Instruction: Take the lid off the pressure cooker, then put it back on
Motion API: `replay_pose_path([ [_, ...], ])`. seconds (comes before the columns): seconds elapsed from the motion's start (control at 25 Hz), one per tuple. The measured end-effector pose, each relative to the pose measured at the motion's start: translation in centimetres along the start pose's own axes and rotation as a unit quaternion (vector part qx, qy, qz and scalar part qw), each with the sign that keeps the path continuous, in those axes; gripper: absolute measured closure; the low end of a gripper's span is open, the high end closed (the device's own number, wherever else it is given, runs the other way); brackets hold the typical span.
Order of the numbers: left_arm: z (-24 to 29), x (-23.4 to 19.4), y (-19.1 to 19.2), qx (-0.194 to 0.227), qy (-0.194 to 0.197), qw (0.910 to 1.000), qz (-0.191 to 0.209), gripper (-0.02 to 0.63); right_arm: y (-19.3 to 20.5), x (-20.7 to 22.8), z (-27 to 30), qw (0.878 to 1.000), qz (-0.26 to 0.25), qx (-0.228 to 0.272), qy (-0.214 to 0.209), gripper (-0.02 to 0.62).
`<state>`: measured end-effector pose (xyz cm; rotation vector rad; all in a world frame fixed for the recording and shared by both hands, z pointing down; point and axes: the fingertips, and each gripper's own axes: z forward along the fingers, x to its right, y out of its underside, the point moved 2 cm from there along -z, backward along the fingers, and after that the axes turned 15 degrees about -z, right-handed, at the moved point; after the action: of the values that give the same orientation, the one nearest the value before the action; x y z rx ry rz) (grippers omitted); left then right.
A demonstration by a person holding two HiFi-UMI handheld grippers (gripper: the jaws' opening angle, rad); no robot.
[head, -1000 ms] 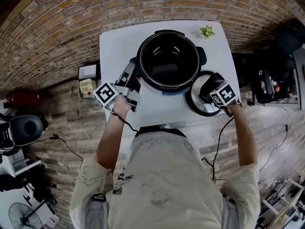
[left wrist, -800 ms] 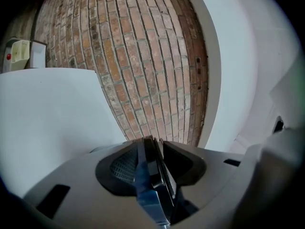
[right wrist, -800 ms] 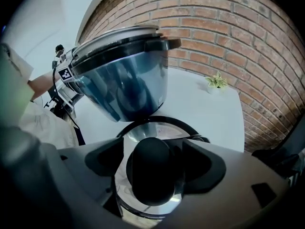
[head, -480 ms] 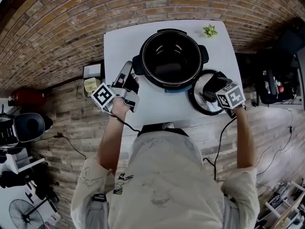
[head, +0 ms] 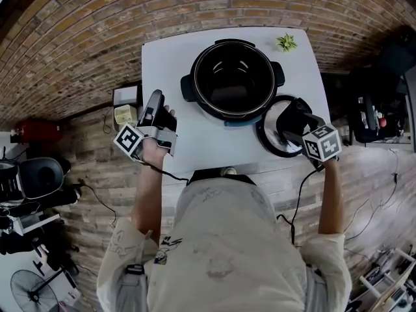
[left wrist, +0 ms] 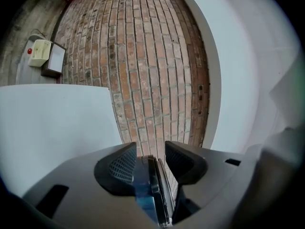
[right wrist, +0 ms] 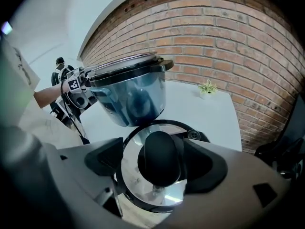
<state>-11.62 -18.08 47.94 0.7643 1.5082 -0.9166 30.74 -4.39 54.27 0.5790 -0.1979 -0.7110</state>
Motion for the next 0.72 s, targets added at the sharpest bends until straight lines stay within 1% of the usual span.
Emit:
replay_pose_path([
  [0.24,0.1,0.0,0.3,-0.001,-0.001,1.0,0.002,0.399,-0.1,0.4,0.0,1.0,0.003,0.003,0.001,0.195],
  [0.52,0.6,0.0,0.4,-0.008,-0.001,1.0,0.005,0.397,-0.2,0.6,0.1,1.0,-0.002,-0.006,-0.001,0.194],
  [0.72,1.5,0.0,1.2,-0.03,0.001,0.9995,0.006,0.39,-0.1,0.7,0.4,1.0,-0.016,-0.023,-0.003,0.191],
])
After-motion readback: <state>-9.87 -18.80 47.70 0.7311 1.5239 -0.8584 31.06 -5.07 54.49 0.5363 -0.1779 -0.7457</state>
